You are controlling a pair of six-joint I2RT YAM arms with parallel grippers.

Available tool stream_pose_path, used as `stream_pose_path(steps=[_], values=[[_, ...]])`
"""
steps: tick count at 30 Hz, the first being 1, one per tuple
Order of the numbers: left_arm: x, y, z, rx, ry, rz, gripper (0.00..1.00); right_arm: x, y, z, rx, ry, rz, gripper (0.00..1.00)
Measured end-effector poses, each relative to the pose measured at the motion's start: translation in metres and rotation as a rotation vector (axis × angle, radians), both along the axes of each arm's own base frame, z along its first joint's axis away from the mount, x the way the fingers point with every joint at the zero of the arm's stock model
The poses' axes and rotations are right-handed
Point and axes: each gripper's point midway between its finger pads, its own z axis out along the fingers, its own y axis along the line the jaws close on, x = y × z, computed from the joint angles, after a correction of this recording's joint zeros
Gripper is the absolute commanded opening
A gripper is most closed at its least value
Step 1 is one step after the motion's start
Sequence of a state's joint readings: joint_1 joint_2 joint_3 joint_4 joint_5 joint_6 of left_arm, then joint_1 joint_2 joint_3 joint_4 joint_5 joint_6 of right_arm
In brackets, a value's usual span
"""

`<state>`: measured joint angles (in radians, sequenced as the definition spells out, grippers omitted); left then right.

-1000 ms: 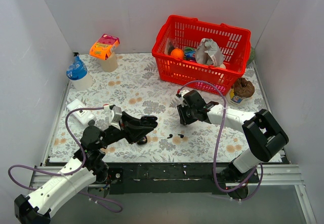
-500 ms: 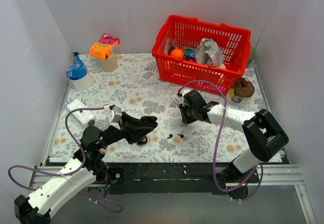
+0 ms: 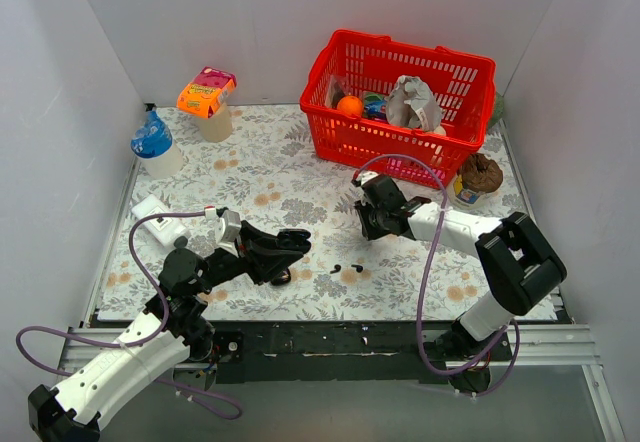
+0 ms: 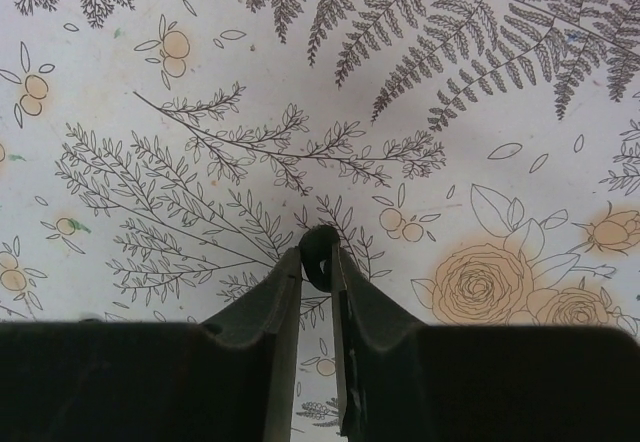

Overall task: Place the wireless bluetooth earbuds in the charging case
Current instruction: Pick up the earbud from the center of the board.

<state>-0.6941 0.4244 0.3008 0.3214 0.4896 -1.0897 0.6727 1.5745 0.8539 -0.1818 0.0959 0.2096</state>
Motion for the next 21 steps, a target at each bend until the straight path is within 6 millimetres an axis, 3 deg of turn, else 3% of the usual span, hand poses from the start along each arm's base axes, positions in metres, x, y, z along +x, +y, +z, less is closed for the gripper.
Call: stream_pose_path(steps=[4, 7, 15, 18, 21], values=[[0.0, 0.0, 0.0, 0.0, 0.0, 0.0, 0.0, 0.004, -0.002, 0.0, -0.006, -0.006, -0.011, 0.15], [0.0, 0.0, 0.0, 0.0, 0.0, 0.0, 0.0, 0.005, -0.003, 0.001, -0.008, -0.01, -0.017, 0.01], [0.0, 0.0, 0.0, 0.0, 0.0, 0.0, 0.0, 0.002, -0.009, 0.008, -0.015, -0.007, -0.037, 0.01], [0.0, 0.0, 0.0, 0.002, -0.003, 0.001, 0.0, -0.012, -0.008, 0.039, 0.044, -0.007, -0.01, 0.01], [0.001, 0.0, -0.002, 0.011, -0.01, 0.003, 0.0, -0.027, 0.007, 0.105, 0.195, -0.064, 0.083, 0.01]])
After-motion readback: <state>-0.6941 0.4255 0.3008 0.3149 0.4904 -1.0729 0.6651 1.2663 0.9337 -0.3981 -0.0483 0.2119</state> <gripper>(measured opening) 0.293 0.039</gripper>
